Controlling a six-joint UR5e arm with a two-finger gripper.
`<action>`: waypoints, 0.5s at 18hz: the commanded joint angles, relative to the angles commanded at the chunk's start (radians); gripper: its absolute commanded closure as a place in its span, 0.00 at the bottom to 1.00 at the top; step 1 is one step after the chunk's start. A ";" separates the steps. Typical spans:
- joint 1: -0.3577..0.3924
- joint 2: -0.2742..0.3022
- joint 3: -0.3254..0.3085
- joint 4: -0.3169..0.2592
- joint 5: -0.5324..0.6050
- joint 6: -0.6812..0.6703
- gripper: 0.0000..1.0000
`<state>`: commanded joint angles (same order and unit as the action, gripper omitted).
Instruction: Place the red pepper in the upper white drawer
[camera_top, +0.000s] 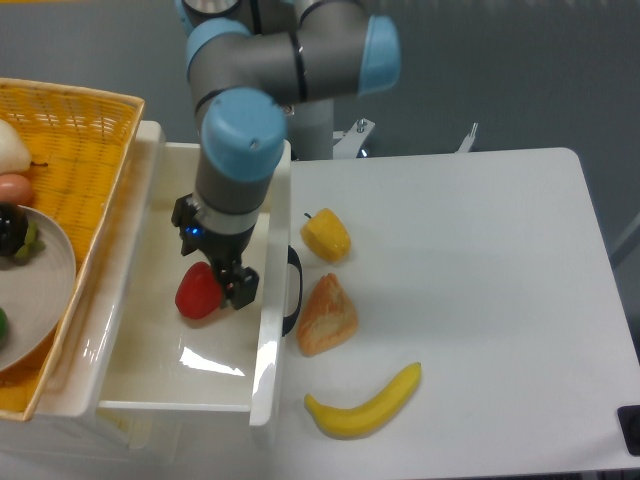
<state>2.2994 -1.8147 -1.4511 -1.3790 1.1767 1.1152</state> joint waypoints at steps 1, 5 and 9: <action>0.000 0.002 0.002 0.000 -0.002 0.000 0.02; 0.031 0.018 0.002 -0.002 -0.046 -0.002 0.02; 0.060 0.032 0.002 -0.003 -0.106 -0.012 0.02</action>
<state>2.3592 -1.7826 -1.4496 -1.3821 1.0708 1.1029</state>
